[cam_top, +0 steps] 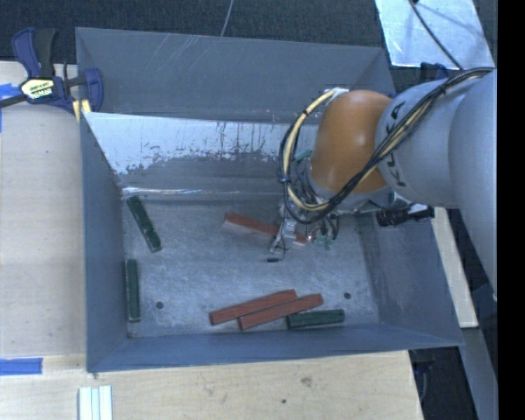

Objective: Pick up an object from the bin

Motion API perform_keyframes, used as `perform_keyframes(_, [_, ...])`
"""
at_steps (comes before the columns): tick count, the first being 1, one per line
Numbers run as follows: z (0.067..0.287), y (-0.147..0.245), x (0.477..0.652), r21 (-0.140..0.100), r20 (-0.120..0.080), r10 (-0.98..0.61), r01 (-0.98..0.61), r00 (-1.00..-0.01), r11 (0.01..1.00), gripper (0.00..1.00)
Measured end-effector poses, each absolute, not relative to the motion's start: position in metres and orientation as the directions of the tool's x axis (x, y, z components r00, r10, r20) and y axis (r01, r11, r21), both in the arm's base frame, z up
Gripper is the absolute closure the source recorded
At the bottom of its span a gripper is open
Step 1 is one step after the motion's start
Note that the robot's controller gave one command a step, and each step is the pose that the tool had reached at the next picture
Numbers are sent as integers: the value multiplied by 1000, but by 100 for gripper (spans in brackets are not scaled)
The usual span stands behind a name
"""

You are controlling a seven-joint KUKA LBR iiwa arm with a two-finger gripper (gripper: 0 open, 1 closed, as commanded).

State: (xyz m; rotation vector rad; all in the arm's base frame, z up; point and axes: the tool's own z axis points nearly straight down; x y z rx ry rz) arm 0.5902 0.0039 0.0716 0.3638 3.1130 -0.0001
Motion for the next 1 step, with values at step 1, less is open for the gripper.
perform_keyframes(1, [72,4,590,1,-7,231,231,-973,973,100])
